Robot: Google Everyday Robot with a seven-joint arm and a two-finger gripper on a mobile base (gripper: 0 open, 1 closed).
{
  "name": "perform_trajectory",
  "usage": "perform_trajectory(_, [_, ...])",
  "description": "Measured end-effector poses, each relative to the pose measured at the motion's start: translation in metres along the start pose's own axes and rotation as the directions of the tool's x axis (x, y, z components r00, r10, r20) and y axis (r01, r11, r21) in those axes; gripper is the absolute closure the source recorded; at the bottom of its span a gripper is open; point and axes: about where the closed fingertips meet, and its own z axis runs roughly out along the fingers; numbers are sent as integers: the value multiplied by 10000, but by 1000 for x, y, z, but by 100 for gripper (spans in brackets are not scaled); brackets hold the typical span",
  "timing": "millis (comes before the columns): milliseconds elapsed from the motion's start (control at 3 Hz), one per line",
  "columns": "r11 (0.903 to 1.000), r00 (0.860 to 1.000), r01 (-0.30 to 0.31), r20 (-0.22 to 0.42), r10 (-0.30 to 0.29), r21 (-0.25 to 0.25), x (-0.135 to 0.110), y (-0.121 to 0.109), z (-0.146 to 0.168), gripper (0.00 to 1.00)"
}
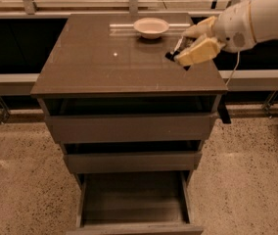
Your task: Place rxbar chocolate into bottom drawer
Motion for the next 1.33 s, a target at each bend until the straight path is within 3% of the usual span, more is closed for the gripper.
perform_trajectory(333, [9988, 9885, -137, 1495, 206, -472, 39, 42, 25, 100])
perform_trajectory(667, [9862, 9725, 95, 2312, 294, -1653, 101, 108, 58, 100])
perform_trajectory(1000, [9537, 9648, 1185, 2591, -447, -2765, 170, 163, 93, 100])
perform_trajectory(1333, [9536, 9649, 1184, 2589, -447, -2767, 170, 163, 93, 100])
